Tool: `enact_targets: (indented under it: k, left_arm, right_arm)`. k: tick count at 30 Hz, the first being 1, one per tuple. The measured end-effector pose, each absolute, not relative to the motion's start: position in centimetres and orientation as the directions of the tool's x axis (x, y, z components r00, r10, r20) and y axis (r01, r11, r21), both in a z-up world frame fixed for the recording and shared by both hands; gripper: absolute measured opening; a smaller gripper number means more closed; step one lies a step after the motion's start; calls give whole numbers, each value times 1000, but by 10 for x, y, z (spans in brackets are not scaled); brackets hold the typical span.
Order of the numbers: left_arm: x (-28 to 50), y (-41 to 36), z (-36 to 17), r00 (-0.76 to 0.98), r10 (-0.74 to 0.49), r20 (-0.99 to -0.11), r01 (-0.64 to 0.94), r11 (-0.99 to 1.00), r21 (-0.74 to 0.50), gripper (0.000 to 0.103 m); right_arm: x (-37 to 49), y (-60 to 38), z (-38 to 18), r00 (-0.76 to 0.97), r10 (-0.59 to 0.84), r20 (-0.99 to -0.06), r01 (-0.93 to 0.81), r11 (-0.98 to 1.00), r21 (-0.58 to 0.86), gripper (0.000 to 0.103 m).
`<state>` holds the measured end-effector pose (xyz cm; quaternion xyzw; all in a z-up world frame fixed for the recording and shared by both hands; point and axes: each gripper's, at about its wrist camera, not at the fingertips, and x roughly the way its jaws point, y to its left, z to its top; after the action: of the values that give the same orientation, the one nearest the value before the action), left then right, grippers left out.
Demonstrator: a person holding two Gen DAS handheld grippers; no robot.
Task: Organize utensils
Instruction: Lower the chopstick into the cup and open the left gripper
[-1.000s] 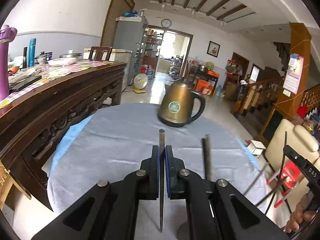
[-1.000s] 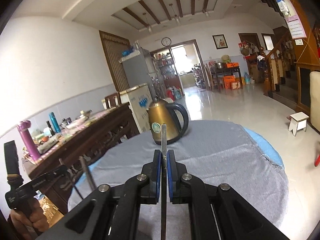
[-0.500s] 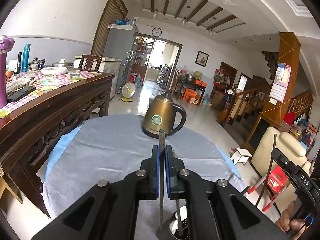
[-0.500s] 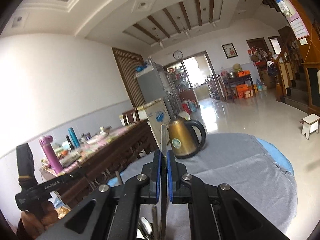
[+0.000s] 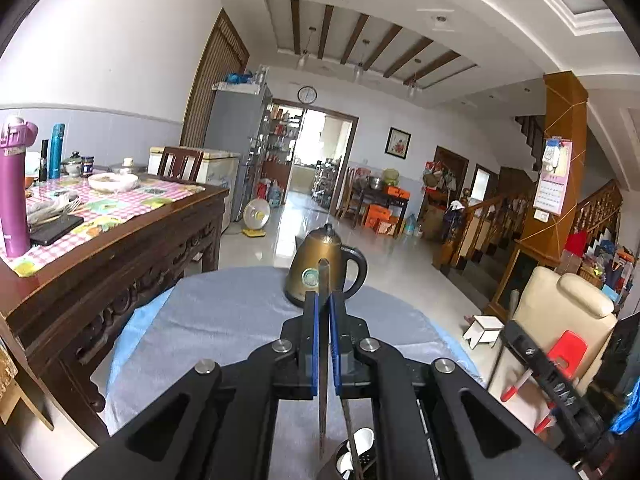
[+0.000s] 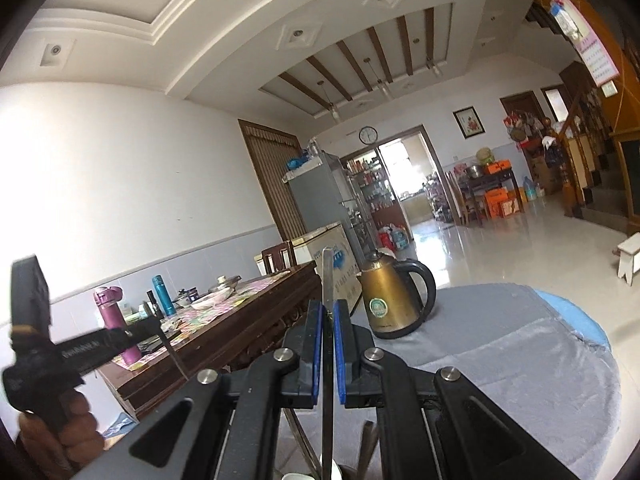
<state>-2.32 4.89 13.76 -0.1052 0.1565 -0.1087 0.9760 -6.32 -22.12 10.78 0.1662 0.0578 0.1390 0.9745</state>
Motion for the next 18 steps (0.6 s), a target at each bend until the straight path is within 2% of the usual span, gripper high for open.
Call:
enact_targets:
  k: [6,18]
  left_arm:
    - [-37,52,152,936,-259,-238,201,949,-241,5]
    - [-39,55,156,927,-286,-243,218,937,-272,5]
  right_arm:
    - [-55,-205,108,962,269,-50,-242,921,305,7]
    - [-54,-202,106,965,257,-59,-229,928,293,7]
